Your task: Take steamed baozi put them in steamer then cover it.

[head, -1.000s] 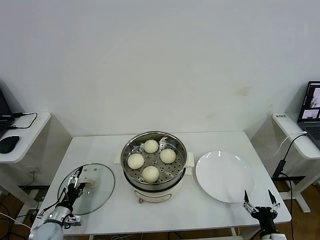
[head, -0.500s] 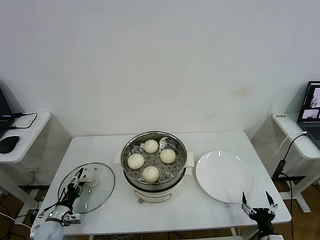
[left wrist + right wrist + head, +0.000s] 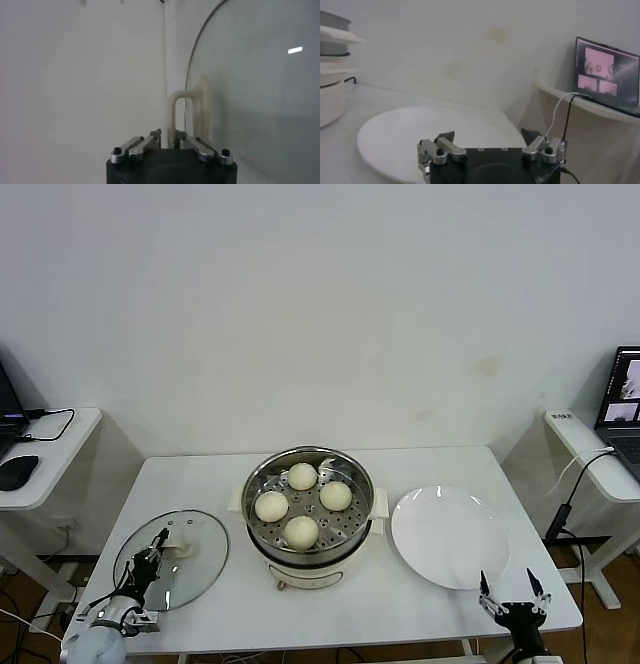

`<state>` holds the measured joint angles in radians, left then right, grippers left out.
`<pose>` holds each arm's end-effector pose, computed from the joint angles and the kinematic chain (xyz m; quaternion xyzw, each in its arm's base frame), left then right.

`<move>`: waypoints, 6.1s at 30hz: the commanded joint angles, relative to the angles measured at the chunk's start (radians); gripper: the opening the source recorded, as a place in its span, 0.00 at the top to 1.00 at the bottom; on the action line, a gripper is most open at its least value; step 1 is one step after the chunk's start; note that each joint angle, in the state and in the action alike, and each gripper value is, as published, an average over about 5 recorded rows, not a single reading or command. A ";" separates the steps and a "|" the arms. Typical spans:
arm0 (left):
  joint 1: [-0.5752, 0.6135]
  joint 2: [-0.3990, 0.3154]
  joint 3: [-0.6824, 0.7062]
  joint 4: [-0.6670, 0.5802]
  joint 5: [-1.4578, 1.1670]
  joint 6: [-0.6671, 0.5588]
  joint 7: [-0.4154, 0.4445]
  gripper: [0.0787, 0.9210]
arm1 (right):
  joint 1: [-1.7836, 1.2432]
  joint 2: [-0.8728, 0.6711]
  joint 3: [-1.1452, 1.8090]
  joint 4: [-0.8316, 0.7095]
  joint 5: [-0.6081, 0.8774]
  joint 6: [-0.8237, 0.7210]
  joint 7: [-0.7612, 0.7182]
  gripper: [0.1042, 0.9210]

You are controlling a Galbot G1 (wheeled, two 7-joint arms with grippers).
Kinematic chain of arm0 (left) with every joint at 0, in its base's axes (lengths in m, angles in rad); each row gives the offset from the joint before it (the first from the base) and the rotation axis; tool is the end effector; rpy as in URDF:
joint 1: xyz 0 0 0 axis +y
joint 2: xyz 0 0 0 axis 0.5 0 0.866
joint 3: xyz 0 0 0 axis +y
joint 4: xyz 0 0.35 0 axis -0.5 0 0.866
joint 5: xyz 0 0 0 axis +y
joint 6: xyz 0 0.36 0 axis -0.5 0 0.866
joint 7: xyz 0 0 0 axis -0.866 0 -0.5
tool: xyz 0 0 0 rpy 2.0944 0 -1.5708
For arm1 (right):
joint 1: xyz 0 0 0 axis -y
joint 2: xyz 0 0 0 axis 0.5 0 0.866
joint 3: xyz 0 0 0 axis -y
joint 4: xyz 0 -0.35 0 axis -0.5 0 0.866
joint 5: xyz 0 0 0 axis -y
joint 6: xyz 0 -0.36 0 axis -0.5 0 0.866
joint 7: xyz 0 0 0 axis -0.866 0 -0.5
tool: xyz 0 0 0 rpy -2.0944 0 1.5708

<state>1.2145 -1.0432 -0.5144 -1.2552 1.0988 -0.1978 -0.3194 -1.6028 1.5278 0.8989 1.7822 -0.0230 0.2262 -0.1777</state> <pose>0.2707 0.2298 -0.4519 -0.0677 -0.7000 -0.7105 0.0265 0.1365 -0.1407 -0.4010 -0.0632 -0.9894 0.1129 0.0662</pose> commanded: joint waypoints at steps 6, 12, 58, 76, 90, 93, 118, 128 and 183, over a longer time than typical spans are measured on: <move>0.116 0.004 -0.077 -0.208 -0.021 0.055 -0.029 0.93 | -0.023 -0.007 -0.010 0.035 -0.028 -0.001 -0.015 0.12; 0.222 0.017 -0.152 -0.408 -0.048 0.192 0.024 0.93 | -0.032 -0.018 -0.026 0.049 -0.036 0.007 -0.016 0.12; -0.285 0.011 0.506 -0.750 0.069 0.800 0.603 0.93 | 0.037 0.050 -0.173 -0.041 -0.253 -0.005 0.097 0.12; -0.320 -0.230 0.598 -0.668 0.258 0.803 0.679 0.93 | 0.044 0.051 -0.187 -0.065 -0.289 0.002 0.107 0.12; -0.308 -0.293 0.603 -0.611 0.291 0.801 0.674 0.93 | 0.045 0.050 -0.183 -0.072 -0.291 0.012 0.108 0.12; -0.301 -0.294 0.602 -0.607 0.293 0.800 0.669 0.93 | 0.044 0.050 -0.183 -0.072 -0.290 0.014 0.107 0.12; -0.271 -0.310 0.591 -0.587 0.327 0.782 0.643 0.93 | 0.040 0.049 -0.186 -0.082 -0.291 0.024 0.106 0.12; -0.265 -0.322 0.586 -0.580 0.338 0.773 0.636 0.93 | 0.042 0.049 -0.188 -0.088 -0.292 0.027 0.103 0.12; 0.552 -0.242 -0.028 -0.931 -1.378 0.021 0.040 0.12 | -0.083 -0.131 -0.284 0.045 -0.014 0.007 0.039 0.12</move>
<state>1.5216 -1.2272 -0.3829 -2.1933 0.2254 0.1755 -0.1669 -1.6209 1.4906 0.6713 1.7596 -0.1862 0.2642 -0.1089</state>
